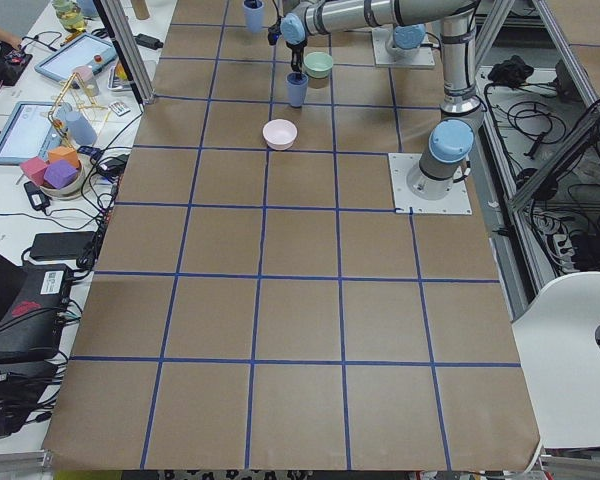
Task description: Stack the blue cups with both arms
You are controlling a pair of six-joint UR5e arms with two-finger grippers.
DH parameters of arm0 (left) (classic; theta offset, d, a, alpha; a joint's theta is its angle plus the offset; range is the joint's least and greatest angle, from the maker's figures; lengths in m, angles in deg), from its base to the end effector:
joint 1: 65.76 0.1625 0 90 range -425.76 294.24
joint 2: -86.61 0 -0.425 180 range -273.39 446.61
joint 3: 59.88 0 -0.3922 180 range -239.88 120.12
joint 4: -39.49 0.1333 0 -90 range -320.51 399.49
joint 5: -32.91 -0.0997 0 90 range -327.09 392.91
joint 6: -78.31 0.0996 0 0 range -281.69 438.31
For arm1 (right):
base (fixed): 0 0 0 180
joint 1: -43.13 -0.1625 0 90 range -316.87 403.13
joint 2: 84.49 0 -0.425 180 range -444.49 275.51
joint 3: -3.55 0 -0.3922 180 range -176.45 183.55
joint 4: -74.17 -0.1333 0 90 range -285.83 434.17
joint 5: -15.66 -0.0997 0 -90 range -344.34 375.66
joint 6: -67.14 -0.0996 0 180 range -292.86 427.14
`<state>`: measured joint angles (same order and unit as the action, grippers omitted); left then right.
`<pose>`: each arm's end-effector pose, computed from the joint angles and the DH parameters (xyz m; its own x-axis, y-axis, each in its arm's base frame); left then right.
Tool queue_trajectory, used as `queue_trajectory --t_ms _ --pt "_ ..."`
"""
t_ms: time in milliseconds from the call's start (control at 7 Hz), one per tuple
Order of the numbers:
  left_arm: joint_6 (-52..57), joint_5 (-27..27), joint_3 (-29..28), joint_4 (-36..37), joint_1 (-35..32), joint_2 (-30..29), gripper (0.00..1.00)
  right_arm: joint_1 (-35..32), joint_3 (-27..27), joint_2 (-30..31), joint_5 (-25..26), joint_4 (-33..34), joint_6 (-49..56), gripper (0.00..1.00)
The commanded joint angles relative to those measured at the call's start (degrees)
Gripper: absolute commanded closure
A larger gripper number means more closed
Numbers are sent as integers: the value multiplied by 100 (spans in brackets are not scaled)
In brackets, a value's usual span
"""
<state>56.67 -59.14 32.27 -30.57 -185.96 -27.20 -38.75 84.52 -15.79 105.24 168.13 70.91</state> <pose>-0.4204 -0.4645 0.2702 -0.9856 0.1533 -0.0717 0.1472 0.9855 0.0844 0.0448 -0.6346 0.3622 -0.9968 0.0776 -0.0167 0.0744 0.9868 0.1437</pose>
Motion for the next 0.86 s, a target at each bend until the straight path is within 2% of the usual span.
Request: queue_trajectory --t_ms 0,286,429,571,714 --pt "335 12 -73 -43 381 392 0 -529 -2 126 -45 -289 -577 100" --pt "582 309 -170 -244 1293 954 0 -1021 33 493 -229 -718 -1008 100" --pt "1444 528 -222 -514 1680 1366 0 -1284 42 660 -422 -886 -1549 100" --pt "1992 487 -188 -622 2041 1788 0 -1774 51 688 -554 -871 -2059 100" --pt "2059 478 -136 -1014 2340 2106 0 -2258 60 628 -555 -818 -2595 100"
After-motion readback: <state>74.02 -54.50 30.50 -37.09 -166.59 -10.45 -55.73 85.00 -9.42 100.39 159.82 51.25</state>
